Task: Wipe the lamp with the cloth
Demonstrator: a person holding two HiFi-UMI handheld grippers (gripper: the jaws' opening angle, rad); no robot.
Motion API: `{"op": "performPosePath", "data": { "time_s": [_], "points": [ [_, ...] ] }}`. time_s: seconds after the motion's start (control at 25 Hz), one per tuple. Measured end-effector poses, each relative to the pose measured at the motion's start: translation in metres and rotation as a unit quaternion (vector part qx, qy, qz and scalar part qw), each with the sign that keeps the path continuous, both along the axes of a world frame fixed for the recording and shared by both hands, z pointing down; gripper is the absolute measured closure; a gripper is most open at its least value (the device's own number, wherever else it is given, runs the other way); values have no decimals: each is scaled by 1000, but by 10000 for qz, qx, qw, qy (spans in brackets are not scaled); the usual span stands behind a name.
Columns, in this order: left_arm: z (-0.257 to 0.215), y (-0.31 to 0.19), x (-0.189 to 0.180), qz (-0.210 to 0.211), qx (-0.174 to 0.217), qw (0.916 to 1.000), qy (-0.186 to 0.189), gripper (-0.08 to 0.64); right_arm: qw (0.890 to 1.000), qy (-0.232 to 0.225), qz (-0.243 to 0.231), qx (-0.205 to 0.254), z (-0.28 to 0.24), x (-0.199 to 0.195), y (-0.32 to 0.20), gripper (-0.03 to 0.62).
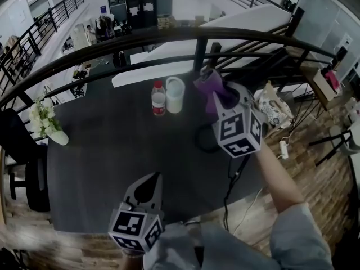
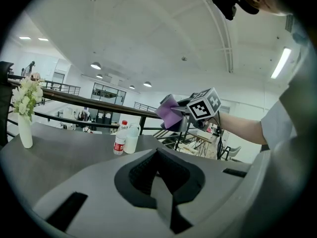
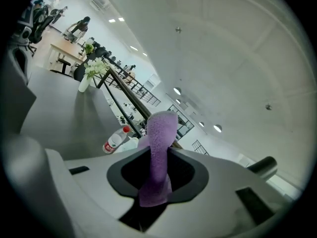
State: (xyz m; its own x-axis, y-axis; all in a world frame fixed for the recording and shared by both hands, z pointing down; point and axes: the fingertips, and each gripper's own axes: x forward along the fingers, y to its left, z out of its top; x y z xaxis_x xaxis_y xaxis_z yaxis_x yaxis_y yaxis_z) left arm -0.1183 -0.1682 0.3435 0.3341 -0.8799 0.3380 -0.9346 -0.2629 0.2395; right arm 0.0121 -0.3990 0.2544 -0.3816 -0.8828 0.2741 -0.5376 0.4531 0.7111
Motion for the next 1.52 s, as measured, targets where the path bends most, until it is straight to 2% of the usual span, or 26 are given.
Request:
{"op": "performPosePath", "data": {
  "time_s": [0.12,0.24,0.4,0.64,1.12,1.52],
  "points": [
    [-3,-1,6,62,-10,10000,56,560,9994,-70,181,271,-21,18,-4,504],
    [-7,-3,14,134,-31,9998,114,560,9972,-354,408,525,-46,43,-7,503],
    [-3,-5,24,294,-30,9996,30,560,9910,-736,699,873,-78,82,-7,504],
    [-6,-11,36,424,55,9991,-36,560,9814,-995,1083,1234,-106,131,-6,503],
    [-11,-16,61,566,66,9984,-53,560,9652,-1469,1654,1392,-117,205,-2,503],
    [-11,-16,76,534,36,9985,-89,560,9569,-1528,2144,1226,-99,254,-10,503]
  ]
}}
